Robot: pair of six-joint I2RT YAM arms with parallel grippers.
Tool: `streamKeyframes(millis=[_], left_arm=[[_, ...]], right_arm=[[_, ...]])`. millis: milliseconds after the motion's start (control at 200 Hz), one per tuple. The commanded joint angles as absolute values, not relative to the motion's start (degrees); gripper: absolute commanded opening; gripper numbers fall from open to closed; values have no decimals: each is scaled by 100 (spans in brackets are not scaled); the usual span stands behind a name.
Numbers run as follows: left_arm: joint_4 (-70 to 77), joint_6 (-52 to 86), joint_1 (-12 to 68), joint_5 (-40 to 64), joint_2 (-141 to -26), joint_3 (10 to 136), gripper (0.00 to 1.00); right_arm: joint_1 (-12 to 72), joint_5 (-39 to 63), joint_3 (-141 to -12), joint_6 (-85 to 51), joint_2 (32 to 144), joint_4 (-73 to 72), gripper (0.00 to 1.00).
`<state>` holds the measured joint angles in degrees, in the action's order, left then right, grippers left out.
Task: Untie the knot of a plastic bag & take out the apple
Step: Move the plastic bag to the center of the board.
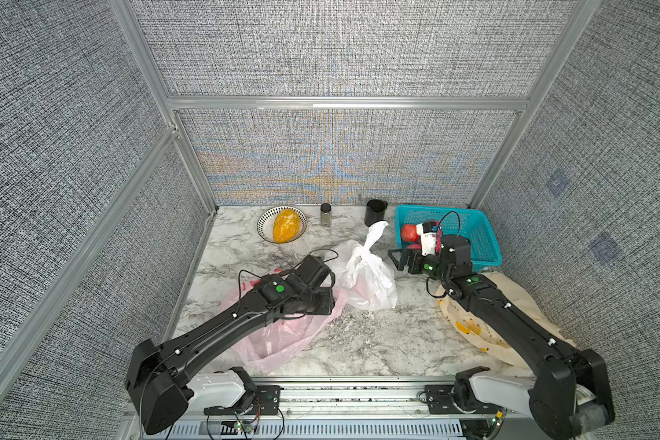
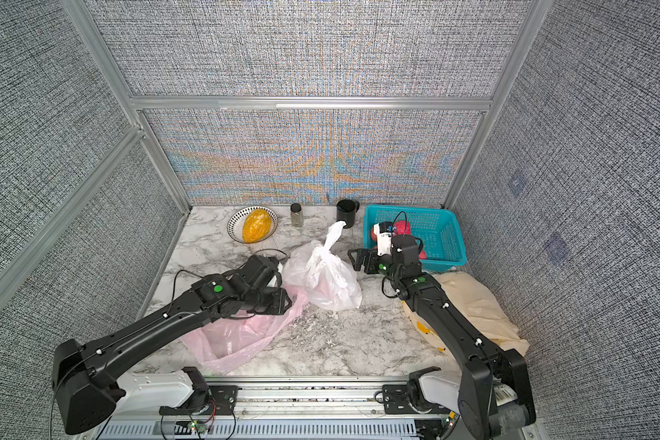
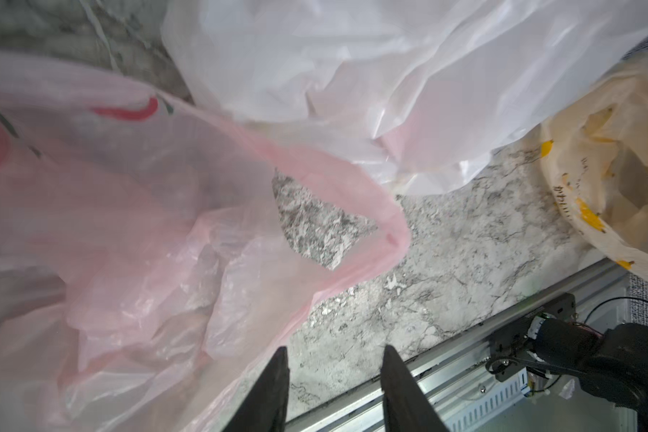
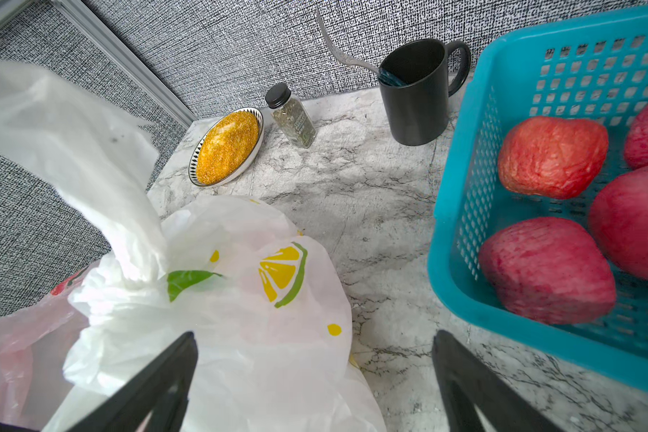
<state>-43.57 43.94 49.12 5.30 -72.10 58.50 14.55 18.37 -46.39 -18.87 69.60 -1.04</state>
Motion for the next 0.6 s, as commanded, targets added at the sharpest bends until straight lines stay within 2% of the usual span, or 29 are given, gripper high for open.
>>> streamKeyframes(millis=[0,170,280,596], left_arm=[[-4438,5101,4909,627,-7390,5472,43],[-4137,5278,4542,466,-7966,5128,47],[-3580,5266,3940,653,-8163,4811,48],[-2855,5354,2447,19,-8139,4520,49]], right_arm=[[1451,1794,-4632,-1774,6933,-290,98],[1440,1619,-4711,-1698,6849,-123,98],[1407,1587,-4685,-1697,6762,-110,98],[1343,1477,-4632,-1661,6539,31,98]])
